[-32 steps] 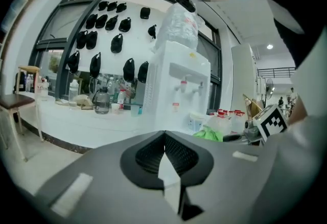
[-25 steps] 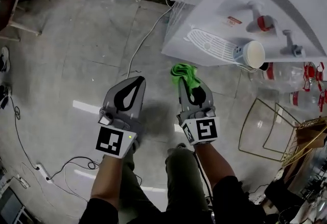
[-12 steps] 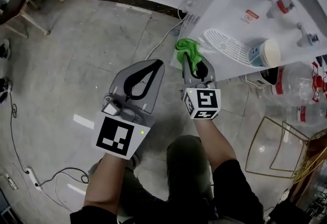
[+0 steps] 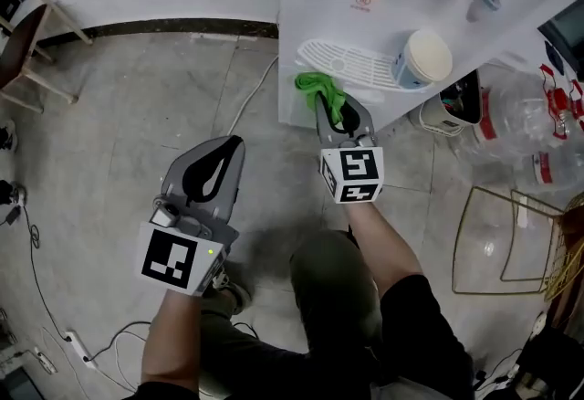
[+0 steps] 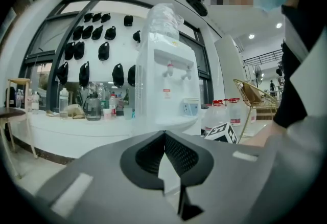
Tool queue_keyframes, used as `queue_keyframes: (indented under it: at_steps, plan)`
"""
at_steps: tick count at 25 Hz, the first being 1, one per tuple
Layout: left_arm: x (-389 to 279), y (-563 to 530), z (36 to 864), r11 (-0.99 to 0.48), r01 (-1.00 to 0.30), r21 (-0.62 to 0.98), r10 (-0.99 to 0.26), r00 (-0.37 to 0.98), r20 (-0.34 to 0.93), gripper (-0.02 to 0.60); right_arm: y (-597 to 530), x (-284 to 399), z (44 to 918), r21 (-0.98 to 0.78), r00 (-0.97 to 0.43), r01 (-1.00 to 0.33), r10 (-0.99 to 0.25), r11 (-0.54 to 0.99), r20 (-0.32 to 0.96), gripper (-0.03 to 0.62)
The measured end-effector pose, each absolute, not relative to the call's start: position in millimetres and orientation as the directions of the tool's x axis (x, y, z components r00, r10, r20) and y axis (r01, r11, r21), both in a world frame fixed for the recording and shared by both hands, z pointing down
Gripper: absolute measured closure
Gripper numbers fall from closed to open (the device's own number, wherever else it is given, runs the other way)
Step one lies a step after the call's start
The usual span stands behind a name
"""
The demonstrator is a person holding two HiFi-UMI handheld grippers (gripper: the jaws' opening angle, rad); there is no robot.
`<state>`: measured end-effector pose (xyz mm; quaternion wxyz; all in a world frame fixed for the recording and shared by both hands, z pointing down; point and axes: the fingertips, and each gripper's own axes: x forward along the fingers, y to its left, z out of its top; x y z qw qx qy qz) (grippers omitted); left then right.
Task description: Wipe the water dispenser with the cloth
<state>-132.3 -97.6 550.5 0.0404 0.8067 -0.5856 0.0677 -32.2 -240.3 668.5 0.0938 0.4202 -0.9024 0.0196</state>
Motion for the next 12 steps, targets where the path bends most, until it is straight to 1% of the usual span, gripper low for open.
queue_keyframes:
  at_steps: [2, 6, 12]
  plan:
    - [-124.0, -102.0, 552.3, -0.329, -0.944, -0.007, -0.935, 0.325, 0.143, 0.580, -246.2, 4.8, 667.7, 0.052, -0.583, -0.798, -0.791, 0.600, 0.184, 0.514]
    - [-109.2, -100.0, 556.5, -0.356, -0.935, -0.006, -0.922, 0.350, 0.166, 0.580, -255.8, 82.2, 666.7, 0.075, -0.487, -0.858, -0.852, 0.507, 0.191, 0.514]
    - [-90.5, -99.1, 539.9, -0.376, -0.926, 0.022, -0.921, 0.377, 0.096, 0.578, -268.6, 173.1, 670.1, 0.118, -0.335, -0.924, -0.917, 0.365, 0.216, 0.513]
